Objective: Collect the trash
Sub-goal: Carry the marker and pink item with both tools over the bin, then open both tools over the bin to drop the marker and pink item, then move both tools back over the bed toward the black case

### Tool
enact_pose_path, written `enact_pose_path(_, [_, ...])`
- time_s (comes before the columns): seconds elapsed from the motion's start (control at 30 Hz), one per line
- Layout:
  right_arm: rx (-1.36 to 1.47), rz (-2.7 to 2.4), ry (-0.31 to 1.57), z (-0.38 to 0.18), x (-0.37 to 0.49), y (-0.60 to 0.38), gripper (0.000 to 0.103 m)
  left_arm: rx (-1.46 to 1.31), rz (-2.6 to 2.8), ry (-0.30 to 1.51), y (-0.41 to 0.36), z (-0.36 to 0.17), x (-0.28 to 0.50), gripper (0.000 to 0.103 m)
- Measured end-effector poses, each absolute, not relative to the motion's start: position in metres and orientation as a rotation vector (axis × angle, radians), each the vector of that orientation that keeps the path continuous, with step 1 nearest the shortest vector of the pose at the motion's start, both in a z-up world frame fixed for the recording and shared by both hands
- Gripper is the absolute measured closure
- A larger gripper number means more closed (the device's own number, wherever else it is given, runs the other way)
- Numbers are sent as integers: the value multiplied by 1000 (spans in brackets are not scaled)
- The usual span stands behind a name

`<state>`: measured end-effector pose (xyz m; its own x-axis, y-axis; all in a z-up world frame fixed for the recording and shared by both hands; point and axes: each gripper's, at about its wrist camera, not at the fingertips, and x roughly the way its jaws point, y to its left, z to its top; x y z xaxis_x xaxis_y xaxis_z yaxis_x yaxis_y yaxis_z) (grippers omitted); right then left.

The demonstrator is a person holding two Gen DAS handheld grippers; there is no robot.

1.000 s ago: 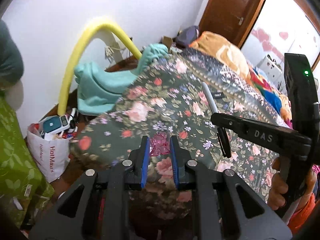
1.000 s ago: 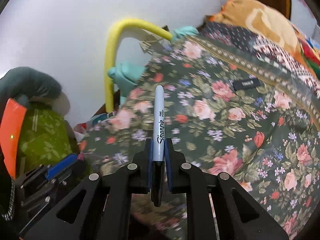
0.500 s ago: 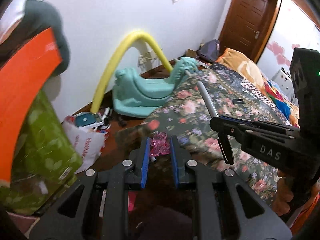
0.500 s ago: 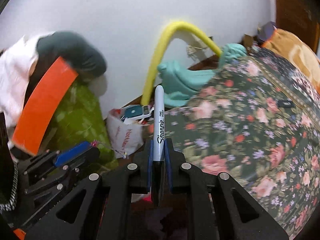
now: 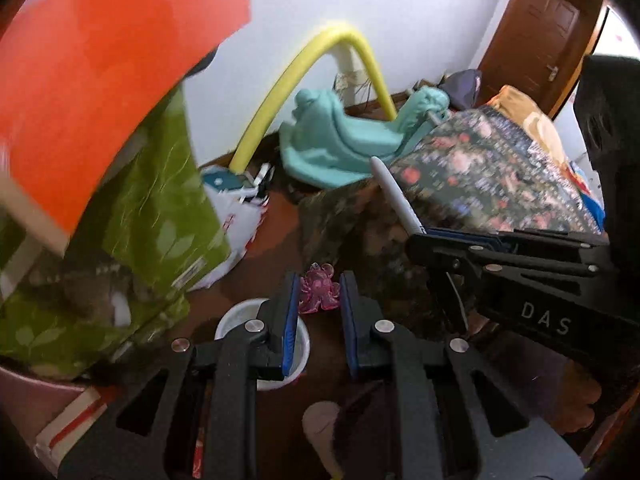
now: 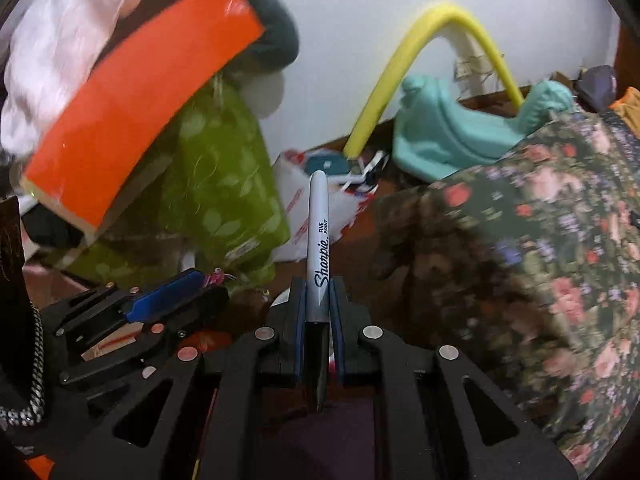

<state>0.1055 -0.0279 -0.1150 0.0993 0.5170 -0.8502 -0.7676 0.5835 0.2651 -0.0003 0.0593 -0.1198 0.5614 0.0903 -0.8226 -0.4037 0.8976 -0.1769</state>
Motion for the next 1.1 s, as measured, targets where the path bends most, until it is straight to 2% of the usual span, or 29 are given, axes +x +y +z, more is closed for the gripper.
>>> enact_pose_path(0.43, [-425, 974, 1312, -191, 81, 32, 92, -476, 279, 1108, 105, -201, -27, 84])
enact_pose_path(0.83, [-504, 998, 1415, -223, 84, 70, 91, -584, 314, 1227, 124, -265, -23, 84])
enact_pose_path(0.9, [-504, 1008, 1447, -227, 87, 71, 84, -590, 325, 1232, 127, -271, -20, 84])
enact_pose_path(0.97, [-483, 1014, 1464, -228, 91, 69, 65, -607, 342, 1228, 130, -274, -18, 84])
enact_pose_path(1.1, [-500, 991, 1410, -221, 96, 63, 61, -603, 350, 1266, 131, -280, -11, 83])
